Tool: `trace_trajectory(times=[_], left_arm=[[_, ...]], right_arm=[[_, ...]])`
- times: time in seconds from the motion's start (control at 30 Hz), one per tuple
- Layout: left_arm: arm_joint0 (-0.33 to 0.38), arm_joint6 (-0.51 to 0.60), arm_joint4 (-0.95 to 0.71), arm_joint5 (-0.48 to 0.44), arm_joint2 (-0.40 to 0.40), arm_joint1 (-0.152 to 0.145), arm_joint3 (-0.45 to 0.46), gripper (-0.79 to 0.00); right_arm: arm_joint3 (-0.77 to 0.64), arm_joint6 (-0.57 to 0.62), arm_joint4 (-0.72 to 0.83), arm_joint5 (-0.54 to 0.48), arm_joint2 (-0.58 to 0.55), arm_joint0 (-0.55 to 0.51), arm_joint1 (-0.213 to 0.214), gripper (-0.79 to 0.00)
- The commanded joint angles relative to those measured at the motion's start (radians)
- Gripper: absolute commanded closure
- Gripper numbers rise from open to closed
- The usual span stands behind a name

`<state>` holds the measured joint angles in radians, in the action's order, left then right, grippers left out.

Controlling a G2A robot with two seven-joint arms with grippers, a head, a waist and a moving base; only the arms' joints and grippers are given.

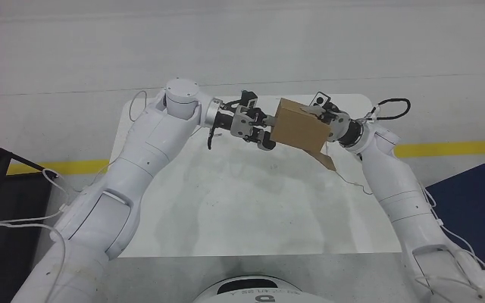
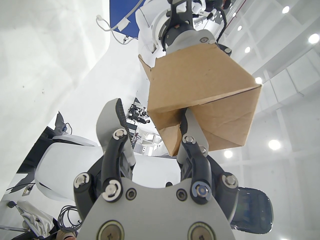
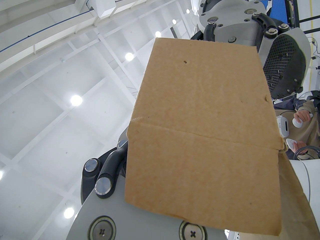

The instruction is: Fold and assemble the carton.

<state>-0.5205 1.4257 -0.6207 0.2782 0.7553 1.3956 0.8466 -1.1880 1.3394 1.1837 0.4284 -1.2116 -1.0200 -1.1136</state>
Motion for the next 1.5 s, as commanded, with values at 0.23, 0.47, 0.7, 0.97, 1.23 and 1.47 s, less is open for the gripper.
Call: trace_trajectory(times=[0.23,0.47,0.7,0.97,1.23,1.47], left_arm=[[0.004,-0.004,-0.003,0.0,-0.005,0.007,-0.008,-0.483],[0.006,-0.02,-0.017,-0.007,0.007,0.009,-0.04,-0.465],[0.01,-0.006,-0.025,-0.022,0.035,0.001,-0.064,-0.468],[-0.002,-0.003,-0.023,-0.027,0.062,-0.011,-0.044,-0.468],[-0.014,-0.008,-0.02,-0.02,0.075,-0.017,-0.024,-0.48],[-0.011,0.014,-0.037,-0.041,0.147,-0.045,-0.082,-0.489]], right_arm=[[-0.001,0.008,-0.012,-0.003,0.009,0.003,-0.002,0.0],[-0.001,0.01,-0.013,-0.002,0.007,0.002,-0.002,0.0],[-0.001,0.013,-0.014,-0.003,0.007,0.002,-0.002,0.0],[-0.003,0.015,-0.017,-0.001,0.008,0.002,-0.003,0.0],[-0.003,0.017,-0.019,-0.001,0.007,0.0,-0.003,0.0],[0.045,0.0,-0.007,-0.007,-0.033,0.011,0.003,0.0]])
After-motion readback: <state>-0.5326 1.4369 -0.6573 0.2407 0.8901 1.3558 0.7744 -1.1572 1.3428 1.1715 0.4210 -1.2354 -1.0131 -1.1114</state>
